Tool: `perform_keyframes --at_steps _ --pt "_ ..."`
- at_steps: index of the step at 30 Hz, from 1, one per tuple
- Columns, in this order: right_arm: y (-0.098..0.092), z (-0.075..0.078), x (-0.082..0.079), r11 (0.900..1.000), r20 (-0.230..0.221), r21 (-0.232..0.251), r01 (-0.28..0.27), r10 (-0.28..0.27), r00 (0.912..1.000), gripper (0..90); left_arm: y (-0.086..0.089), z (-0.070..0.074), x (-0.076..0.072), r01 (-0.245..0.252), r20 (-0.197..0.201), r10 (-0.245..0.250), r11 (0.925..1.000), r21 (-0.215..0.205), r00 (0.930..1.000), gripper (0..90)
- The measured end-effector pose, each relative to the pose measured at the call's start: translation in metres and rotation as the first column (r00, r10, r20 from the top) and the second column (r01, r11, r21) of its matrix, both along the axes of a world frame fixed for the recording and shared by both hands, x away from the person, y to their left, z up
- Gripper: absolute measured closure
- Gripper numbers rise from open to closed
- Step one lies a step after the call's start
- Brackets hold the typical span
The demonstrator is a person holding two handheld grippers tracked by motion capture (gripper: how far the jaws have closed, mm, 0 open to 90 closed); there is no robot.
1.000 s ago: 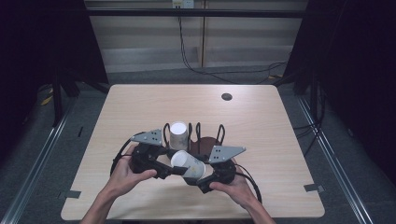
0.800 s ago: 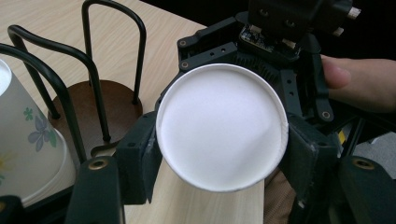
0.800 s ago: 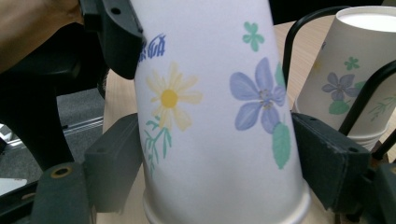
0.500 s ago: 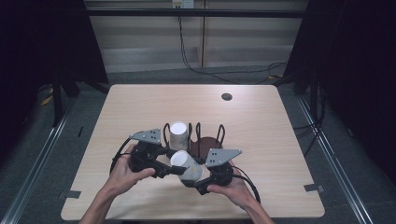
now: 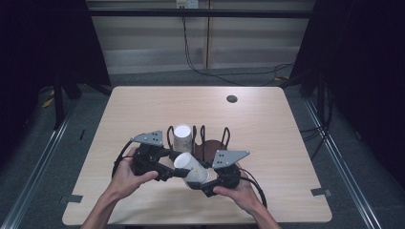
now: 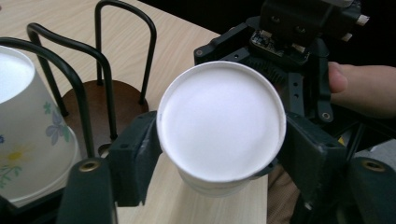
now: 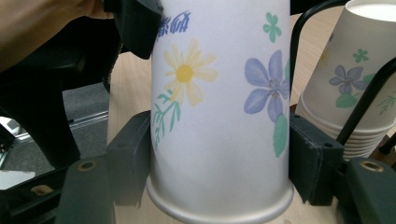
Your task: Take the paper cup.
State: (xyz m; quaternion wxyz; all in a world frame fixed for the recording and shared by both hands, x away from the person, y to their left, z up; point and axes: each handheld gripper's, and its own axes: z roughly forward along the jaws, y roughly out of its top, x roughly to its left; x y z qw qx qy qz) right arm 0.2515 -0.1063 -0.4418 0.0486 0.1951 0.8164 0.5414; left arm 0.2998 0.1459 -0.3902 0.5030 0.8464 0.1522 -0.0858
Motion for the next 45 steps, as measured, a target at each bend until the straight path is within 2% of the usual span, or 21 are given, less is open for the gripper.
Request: perform_keyframes --at_steps 5,7,10,14,17,20,23,25,27,28,31,34,36,39,42,45 --pt "-0.003 0.002 0.001 1.0 -0.009 0.002 0.004 -0.004 1.0 31.4 0.001 0.0 0.0 -0.007 0.013 0.007 1.0 0.005 0.9999 24.1" --pt "-0.005 0.003 0.001 1.0 -0.013 0.001 0.011 -0.011 0.9999 31.4 0.001 0.001 0.0 -0.021 0.025 0.021 0.9997 0.014 0.9995 23.2" --pt "-0.007 0.004 0.002 1.0 -0.016 -0.003 0.015 -0.015 0.9998 31.5 0.004 0.002 -0.001 -0.044 0.035 0.044 0.9986 0.027 0.9984 16.9" --pt "-0.009 0.005 0.003 1.0 -0.025 -0.006 0.016 -0.016 0.9996 31.5 0.009 0.002 -0.001 -0.058 0.055 0.056 0.9978 0.032 0.9969 16.8" --pt "-0.01 0.005 0.003 1.0 -0.03 -0.015 0.018 -0.018 0.9994 31.6 0.01 0.001 -0.002 -0.043 0.079 0.039 0.9981 0.045 0.9961 16.7" --pt "-0.012 0.006 0.004 0.999 -0.038 -0.024 0.023 -0.024 0.999 31.8 0.011 0.004 -0.003 -0.049 0.101 0.043 0.9973 0.056 0.994 16.8" --pt "-0.014 0.006 0.005 0.999 -0.05 -0.029 0.031 -0.033 0.9982 32.0 0.012 0.005 -0.005 -0.04 0.127 0.028 0.9951 0.09 0.9915 18.7" --pt "-0.014 0.006 0.006 0.999 -0.059 -0.037 0.029 -0.031 0.9977 32.3 0.015 0.005 -0.004 -0.041 0.129 0.028 0.9941 0.1 0.9912 18.9" --pt "-0.014 0.006 0.006 0.999 -0.064 -0.047 0.026 -0.029 0.9975 32.4 0.018 0.004 -0.001 -0.053 0.14 0.033 0.9887 0.14 0.9896 19.9" --pt "-0.013 0.006 0.006 0.998 -0.065 -0.053 0.027 -0.03 0.9974 32.5 0.02 0.004 -0.001 -0.059 0.14 0.039 0.9875 0.146 0.9894 19.9" --pt "-0.014 0.006 0.006 0.997 -0.067 -0.073 0.03 -0.035 0.9972 32.6 0.026 0.001 -0.001 -0.054 0.135 0.038 0.9914 0.119 0.9901 19.8" --pt "-0.015 0.006 0.007 0.996 -0.072 -0.079 0.03 -0.035 0.9968 32.6 0.026 -0.004 -0.002 -0.061 0.14 0.038 0.9849 0.162 0.9895 19.8" --pt "-0.016 0.007 0.007 0.996 -0.071 -0.088 0.031 -0.037 0.9968 32.6 0.027 -0.006 -0.004 -0.065 0.132 0.044 0.9856 0.156 0.9902 19.7" --pt "-0.016 0.009 0.007 0.992 -0.073 -0.123 0.031 -0.04 0.9965 32.6 0.026 -0.008 -0.007 -0.064 0.147 0.037 0.9811 0.182 0.9884 19.7" --pt "-0.017 0.01 0.007 0.99 -0.079 -0.139 0.025 -0.036 0.9962 32.6 0.025 -0.009 -0.006 -0.064 0.146 0.038 0.9816 0.18 0.9885 19.3" --pt "-0.017 0.011 0.007 0.985 -0.083 -0.17 0.014 -0.029 0.9962 32.6 0.022 -0.012 -0.006 -0.059 0.147 0.03 0.9783 0.199 0.9887 18.3"
